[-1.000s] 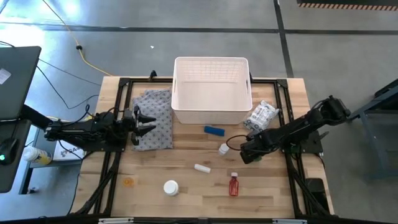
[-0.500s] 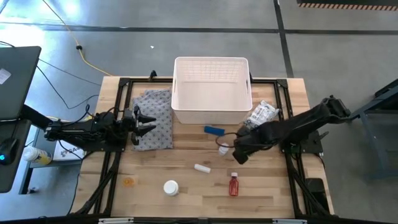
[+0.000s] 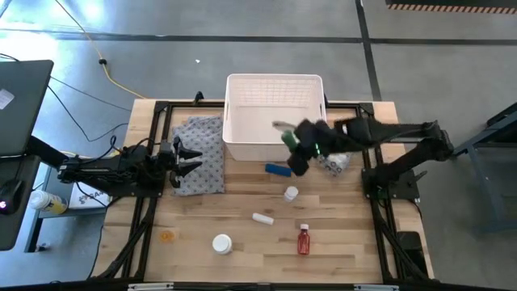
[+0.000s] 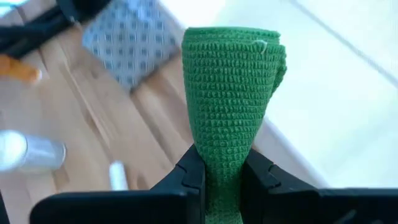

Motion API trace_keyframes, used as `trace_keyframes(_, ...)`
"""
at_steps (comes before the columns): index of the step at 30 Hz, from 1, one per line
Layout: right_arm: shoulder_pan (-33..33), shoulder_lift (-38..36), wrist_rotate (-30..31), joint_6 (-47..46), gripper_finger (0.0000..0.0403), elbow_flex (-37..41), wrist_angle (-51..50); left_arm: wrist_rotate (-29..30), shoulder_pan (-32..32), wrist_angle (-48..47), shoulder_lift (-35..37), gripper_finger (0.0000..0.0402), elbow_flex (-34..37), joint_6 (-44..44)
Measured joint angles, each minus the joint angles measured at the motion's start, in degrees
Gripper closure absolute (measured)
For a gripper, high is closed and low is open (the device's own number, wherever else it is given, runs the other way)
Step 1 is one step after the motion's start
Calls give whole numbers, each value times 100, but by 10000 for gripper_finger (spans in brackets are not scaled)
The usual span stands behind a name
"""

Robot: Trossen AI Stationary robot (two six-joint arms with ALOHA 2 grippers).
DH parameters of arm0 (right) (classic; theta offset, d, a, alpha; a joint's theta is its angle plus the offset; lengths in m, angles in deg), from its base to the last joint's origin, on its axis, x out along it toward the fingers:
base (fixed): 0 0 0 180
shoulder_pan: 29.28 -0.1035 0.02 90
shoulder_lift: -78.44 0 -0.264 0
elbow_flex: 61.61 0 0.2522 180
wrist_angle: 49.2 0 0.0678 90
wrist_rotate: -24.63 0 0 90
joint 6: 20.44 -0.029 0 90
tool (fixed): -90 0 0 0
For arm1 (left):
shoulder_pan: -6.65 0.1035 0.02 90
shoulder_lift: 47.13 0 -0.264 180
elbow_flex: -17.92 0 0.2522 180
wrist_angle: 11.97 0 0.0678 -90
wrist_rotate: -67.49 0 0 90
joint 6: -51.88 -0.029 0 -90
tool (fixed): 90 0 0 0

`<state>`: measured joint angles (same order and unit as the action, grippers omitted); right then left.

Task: Pick & place medical supplies in basket/bin
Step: Put the green bandage into the white bin

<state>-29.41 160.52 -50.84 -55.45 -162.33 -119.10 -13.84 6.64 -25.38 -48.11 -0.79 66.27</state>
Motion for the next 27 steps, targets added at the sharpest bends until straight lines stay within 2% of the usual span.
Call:
trace_keyframes(3, 584, 0, -405, 453, 358, 2, 274, 0, -2, 0, -2, 186, 0, -5)
trace_keyframes(9, 1643, 0, -750, 1054, 357, 4, 679, -2, 0, 0, -1, 186, 0, -15)
trace_keyframes(16, 2415, 238, -1052, 1536, 358, -139, 718, -3, -2, -2, -1, 186, 0, -15)
trace_keyframes(21, 2697, 939, -1218, 1770, 358, -754, 392, -4, -1, -3, -1, 186, 0, -15)
trace_keyframes(27, 2954, 2188, -1218, 2208, 358, -2063, -536, -4, -2, -3, -2, 186, 0, -61)
